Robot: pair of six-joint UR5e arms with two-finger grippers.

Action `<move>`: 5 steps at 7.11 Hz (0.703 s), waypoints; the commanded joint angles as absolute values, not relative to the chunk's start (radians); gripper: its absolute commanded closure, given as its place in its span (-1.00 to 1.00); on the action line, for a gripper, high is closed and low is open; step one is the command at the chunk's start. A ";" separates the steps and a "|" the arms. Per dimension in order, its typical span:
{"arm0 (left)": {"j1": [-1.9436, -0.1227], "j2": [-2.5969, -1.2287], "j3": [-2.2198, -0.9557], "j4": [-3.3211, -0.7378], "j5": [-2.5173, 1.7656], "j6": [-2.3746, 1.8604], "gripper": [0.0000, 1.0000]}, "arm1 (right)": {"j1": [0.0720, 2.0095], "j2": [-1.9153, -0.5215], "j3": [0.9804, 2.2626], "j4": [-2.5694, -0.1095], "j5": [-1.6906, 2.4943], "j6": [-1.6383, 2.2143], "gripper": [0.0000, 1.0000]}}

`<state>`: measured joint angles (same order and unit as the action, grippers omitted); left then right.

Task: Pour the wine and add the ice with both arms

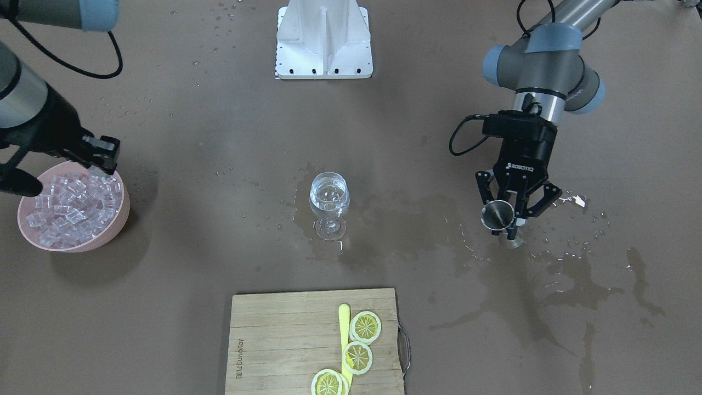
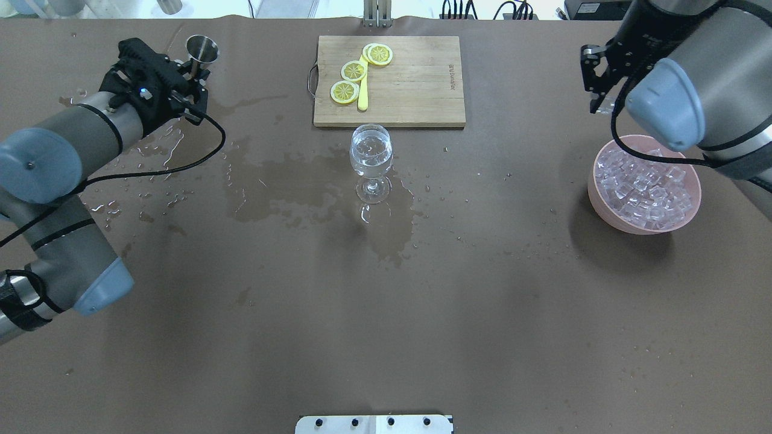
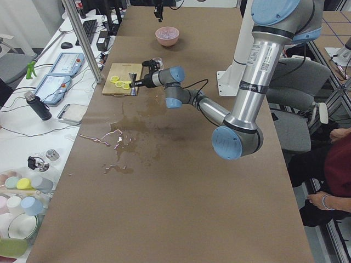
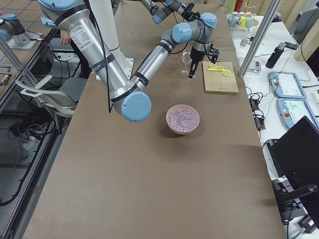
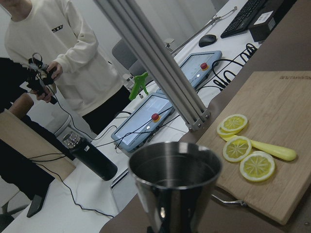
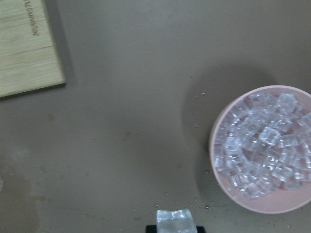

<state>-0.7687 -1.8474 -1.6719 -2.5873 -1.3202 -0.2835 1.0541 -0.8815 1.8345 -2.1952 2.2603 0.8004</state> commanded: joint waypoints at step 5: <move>-0.893 -1.628 -1.451 -3.023 -1.460 -0.665 1.00 | 0.825 -0.445 1.428 -1.977 2.180 0.923 0.56</move>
<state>-0.8883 -1.6479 -1.5462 -2.8649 -1.4567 -0.6169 0.8490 -0.4817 1.4617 -2.0027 2.1843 0.9145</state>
